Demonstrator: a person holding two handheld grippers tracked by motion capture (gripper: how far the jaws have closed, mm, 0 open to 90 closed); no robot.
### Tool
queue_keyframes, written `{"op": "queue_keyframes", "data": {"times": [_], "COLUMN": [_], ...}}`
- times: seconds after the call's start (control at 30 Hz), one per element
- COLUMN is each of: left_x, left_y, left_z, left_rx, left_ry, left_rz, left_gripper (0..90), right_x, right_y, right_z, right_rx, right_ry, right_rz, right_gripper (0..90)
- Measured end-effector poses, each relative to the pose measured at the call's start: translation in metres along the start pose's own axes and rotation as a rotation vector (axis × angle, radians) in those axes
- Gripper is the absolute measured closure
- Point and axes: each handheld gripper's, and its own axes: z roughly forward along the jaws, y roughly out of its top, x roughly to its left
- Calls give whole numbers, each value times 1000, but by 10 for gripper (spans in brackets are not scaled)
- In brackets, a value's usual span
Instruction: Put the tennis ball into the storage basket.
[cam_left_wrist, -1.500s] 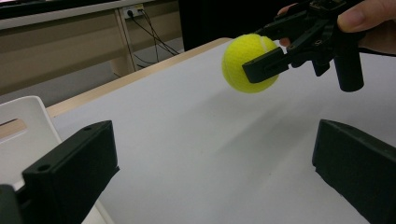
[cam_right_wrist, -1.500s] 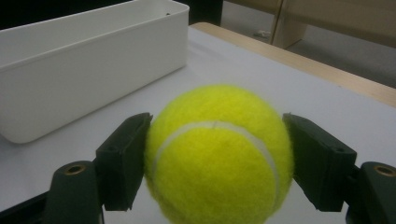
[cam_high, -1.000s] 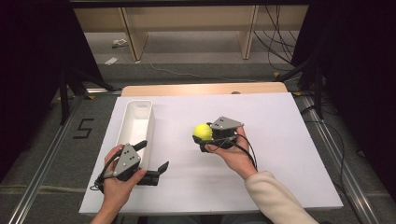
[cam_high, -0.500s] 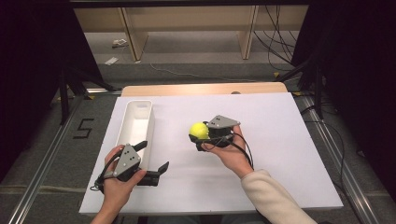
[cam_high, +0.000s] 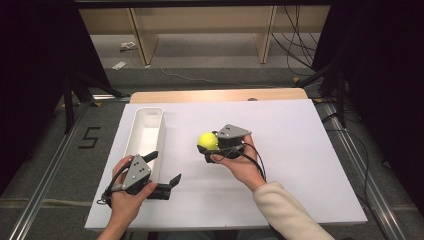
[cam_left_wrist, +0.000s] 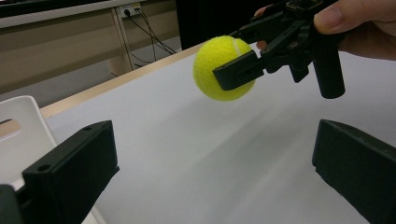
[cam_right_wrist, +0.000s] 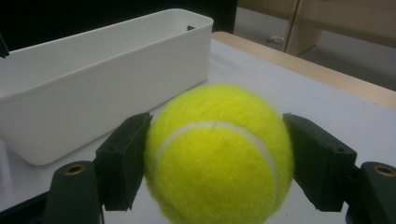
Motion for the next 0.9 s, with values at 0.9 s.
{"op": "queue_keyframes", "data": {"times": [0.9], "left_x": [-2], "left_y": [0], "left_z": [1], "left_rx": [6], "left_ry": [-6], "left_rz": [9], "left_gripper": [0], "right_x": [4], "right_y": [8], "right_z": [15], "right_rx": [19], "right_ry": [26], "right_rz": [4], "right_gripper": [274]}}
